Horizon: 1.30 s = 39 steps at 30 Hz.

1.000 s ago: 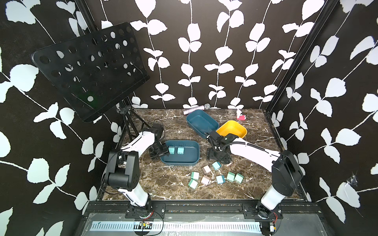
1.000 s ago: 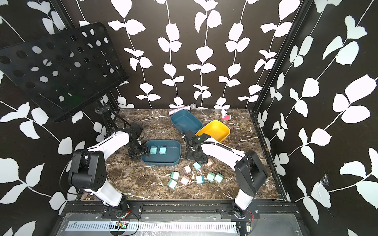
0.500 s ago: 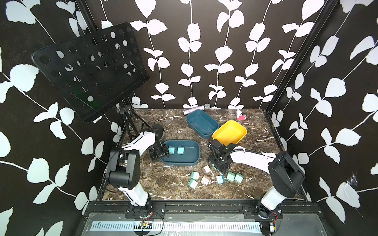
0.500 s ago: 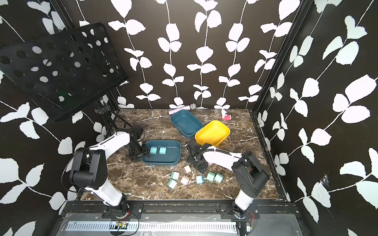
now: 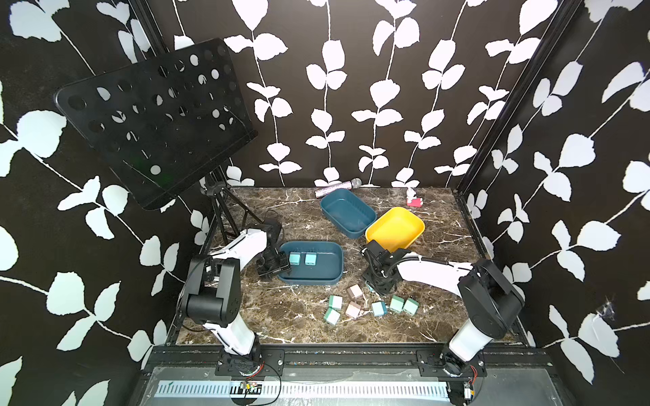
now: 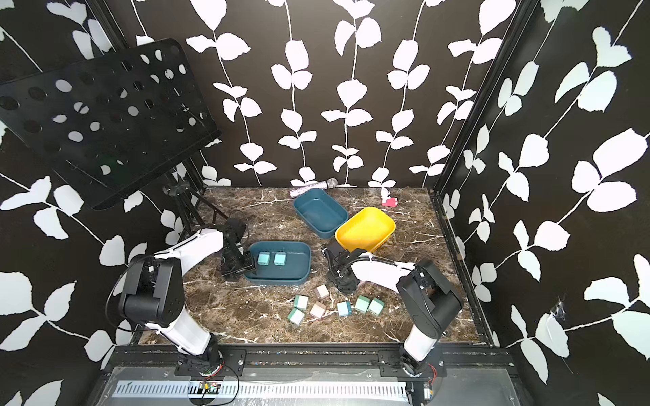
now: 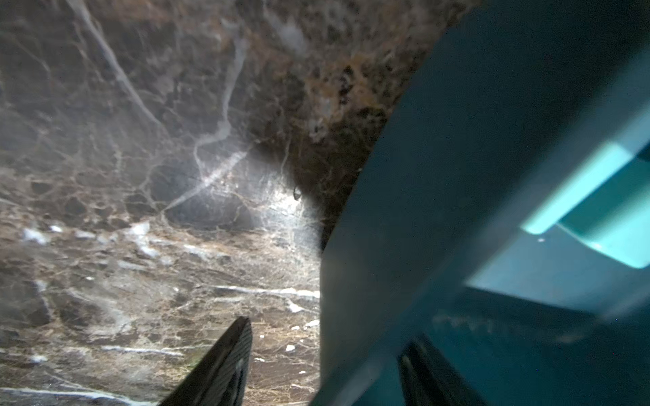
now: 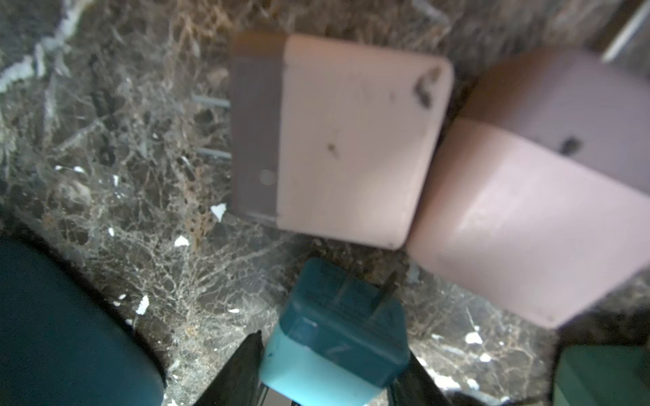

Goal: Place the plugs by color into the storage box
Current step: Pick up the plug from the center of the board, then place the plug in the storage box.

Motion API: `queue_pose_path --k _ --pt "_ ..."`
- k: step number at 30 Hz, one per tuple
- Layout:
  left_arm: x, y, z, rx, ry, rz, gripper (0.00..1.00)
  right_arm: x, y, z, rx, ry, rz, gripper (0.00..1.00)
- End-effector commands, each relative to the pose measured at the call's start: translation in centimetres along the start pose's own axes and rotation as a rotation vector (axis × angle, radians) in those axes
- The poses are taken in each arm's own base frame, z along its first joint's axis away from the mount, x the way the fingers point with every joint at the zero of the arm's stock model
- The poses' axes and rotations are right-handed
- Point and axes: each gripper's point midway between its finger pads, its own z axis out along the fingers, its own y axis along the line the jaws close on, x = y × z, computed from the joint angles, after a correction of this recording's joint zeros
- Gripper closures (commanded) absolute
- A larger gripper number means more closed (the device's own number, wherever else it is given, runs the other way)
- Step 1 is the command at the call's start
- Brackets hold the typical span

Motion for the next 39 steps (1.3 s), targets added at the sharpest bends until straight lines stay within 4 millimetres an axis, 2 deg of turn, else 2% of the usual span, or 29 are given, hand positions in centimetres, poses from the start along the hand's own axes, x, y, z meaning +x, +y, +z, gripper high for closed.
queue_pose_path --k 1,4,10,14,18,22,26,29,34,39 --pt "0.1 -0.2 -0.6 0.019 -0.021 -0.005 0.34 -0.7 -0.5 0.2 0.054 -0.026 0.013 0.51" --pt "0.0 -0.3 -0.7 0.021 -0.024 -0.005 0.34 -0.5 -0.4 0.2 0.082 -0.009 -0.058 0.57" --pt "0.1 -0.1 -0.6 0.019 -0.026 -0.003 0.34 -0.1 -0.5 -0.1 0.098 0.020 -0.202 0.61" --pt "0.2 0.1 -1.3 0.009 -0.039 0.016 0.34 -0.1 -0.8 -1.5 0.117 0.019 -0.340 0.65" --pt "0.2 0.0 -2.4 0.012 -0.052 0.040 0.33 0.0 0.3 -3.8 0.104 0.002 -0.459 0.67" --pt "0.4 0.6 -4.2 -0.010 -0.089 0.061 0.33 0.5 2.9 -6.5 0.072 -0.014 -0.574 0.67" --pt "0.5 0.9 -5.2 -0.023 -0.112 0.084 0.33 1.5 7.4 -9.2 0.000 -0.030 -0.668 0.67" --pt "0.0 1.0 -5.8 -0.022 -0.120 0.076 0.33 2.9 11.1 -10.2 -0.055 -0.025 -0.726 0.67" --pt "-0.6 0.9 -7.1 -0.022 -0.141 0.080 0.33 5.7 16.1 -9.6 -0.114 0.007 -0.794 0.67" --pt "-0.7 1.5 -7.6 -0.035 -0.147 0.085 0.32 7.0 18.2 -6.9 -0.114 0.034 -0.808 0.67"
